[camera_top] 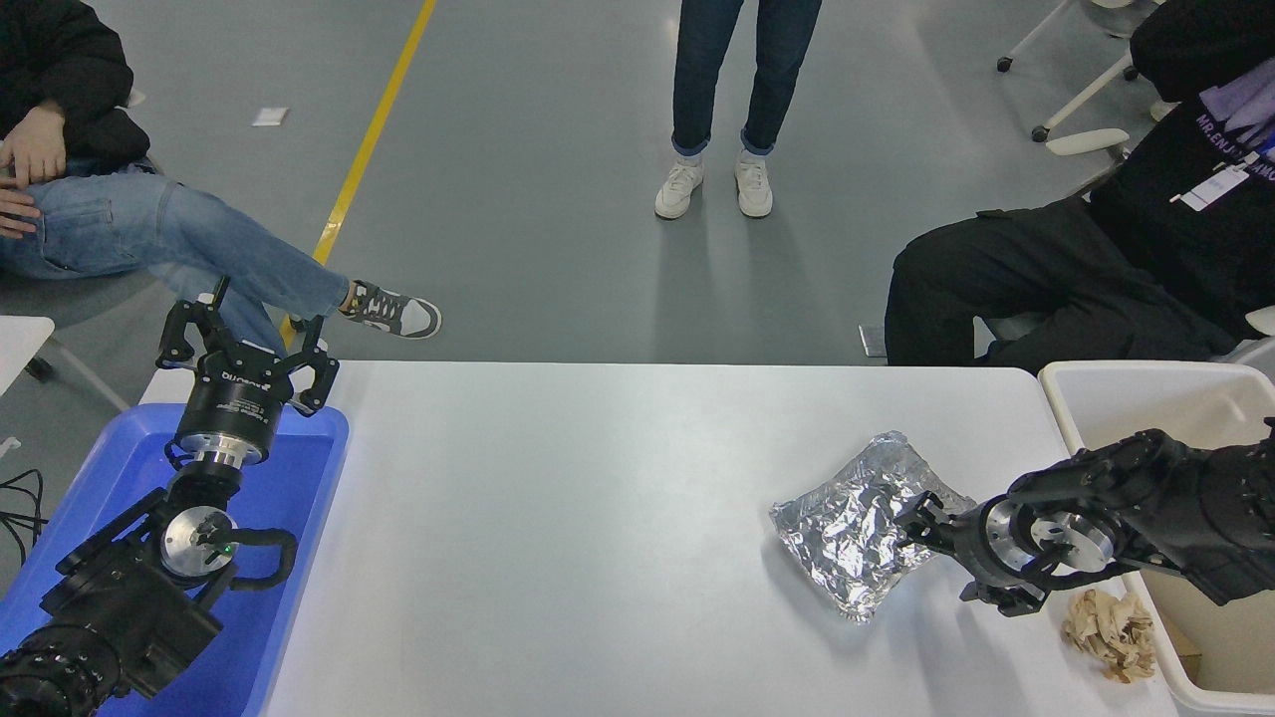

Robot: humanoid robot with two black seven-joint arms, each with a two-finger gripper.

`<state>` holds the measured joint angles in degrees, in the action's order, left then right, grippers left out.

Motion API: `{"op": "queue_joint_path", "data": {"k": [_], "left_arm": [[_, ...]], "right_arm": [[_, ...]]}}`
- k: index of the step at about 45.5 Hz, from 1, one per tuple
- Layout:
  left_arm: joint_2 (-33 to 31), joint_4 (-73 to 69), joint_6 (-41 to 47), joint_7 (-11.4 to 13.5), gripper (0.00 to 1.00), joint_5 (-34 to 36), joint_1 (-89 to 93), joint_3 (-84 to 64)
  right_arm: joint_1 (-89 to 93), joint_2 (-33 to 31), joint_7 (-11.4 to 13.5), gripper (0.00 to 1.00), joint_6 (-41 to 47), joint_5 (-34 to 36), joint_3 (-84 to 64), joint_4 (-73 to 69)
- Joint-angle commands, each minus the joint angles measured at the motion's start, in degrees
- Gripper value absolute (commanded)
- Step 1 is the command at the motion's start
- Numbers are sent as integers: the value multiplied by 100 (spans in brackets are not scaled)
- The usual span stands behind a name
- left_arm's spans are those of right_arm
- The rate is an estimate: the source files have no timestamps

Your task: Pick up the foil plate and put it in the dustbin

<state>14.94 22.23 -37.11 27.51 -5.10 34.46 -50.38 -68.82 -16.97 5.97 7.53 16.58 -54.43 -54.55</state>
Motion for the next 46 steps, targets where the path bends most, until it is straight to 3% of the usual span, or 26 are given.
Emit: {"op": "queue_joint_path", "data": {"k": [1, 25, 46], "left_arm": [[0, 0, 2, 0, 98, 0, 0, 2], [0, 1, 2, 0, 98, -9, 0, 2], [0, 1, 2, -9, 98, 0, 8, 2]], "right_arm": [[62, -43, 0, 2, 64, 3, 12, -11], [-465, -386, -8, 0, 872, 293, -76, -354], [-2389, -527, -8, 0, 2032, 179, -1490, -1540]]}}
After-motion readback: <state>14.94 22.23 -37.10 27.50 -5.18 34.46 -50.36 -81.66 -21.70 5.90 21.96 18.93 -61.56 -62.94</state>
